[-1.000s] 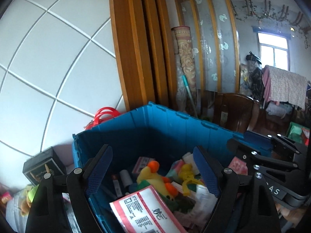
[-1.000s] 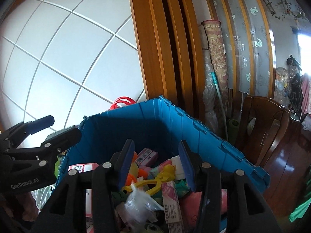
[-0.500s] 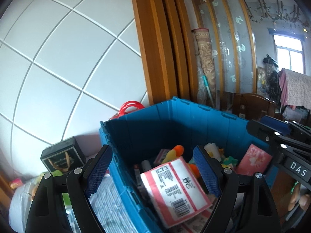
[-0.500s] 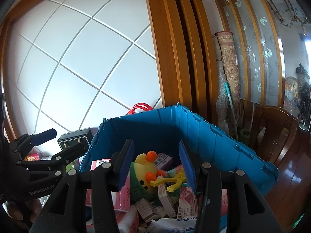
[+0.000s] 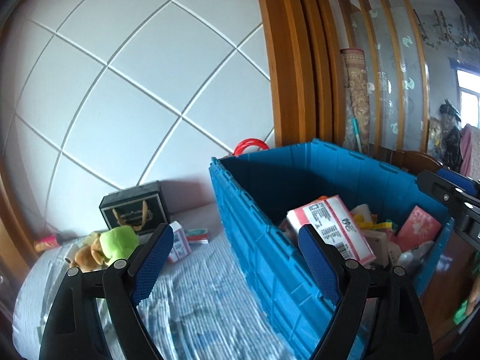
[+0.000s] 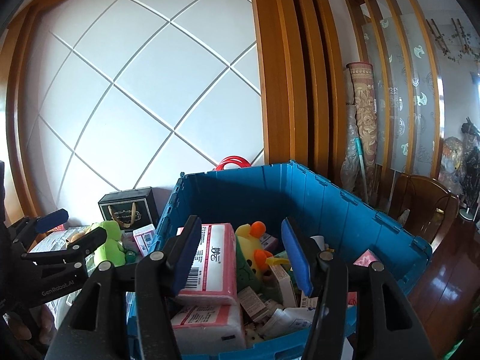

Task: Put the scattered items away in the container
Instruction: 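Move both tools back toward the items on the bed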

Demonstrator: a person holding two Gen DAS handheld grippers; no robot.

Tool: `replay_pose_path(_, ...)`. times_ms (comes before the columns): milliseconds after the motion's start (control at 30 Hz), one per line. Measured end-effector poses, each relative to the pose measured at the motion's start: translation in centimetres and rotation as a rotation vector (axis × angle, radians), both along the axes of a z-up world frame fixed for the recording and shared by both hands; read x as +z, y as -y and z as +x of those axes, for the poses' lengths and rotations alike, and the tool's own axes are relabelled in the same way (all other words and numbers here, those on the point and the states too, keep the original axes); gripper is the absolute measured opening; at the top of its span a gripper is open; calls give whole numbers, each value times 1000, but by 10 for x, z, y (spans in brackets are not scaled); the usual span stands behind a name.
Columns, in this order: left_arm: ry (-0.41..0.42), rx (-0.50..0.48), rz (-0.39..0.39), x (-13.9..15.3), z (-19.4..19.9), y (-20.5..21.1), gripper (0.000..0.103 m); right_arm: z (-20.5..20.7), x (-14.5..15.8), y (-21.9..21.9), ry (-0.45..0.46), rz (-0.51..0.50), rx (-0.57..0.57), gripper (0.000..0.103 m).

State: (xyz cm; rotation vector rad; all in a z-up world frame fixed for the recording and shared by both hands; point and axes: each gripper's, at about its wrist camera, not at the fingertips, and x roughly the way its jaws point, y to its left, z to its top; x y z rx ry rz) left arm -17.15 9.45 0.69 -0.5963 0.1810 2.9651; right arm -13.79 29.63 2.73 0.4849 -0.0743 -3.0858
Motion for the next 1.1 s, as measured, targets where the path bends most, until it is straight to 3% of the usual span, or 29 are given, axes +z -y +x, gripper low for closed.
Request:
replay_pose_path(300, 4, 27, -26, 1, 46, 81, 86, 37, 5, 64, -4, -4, -8, 55)
replay_pose_path(700, 21, 110, -75, -9, 114, 205, 86, 95, -6, 190, 18, -26, 75, 55)
replay_pose_path(1100, 100, 233, -54, -48, 138, 268, 86, 90, -35, 266, 79, -3, 249, 56)
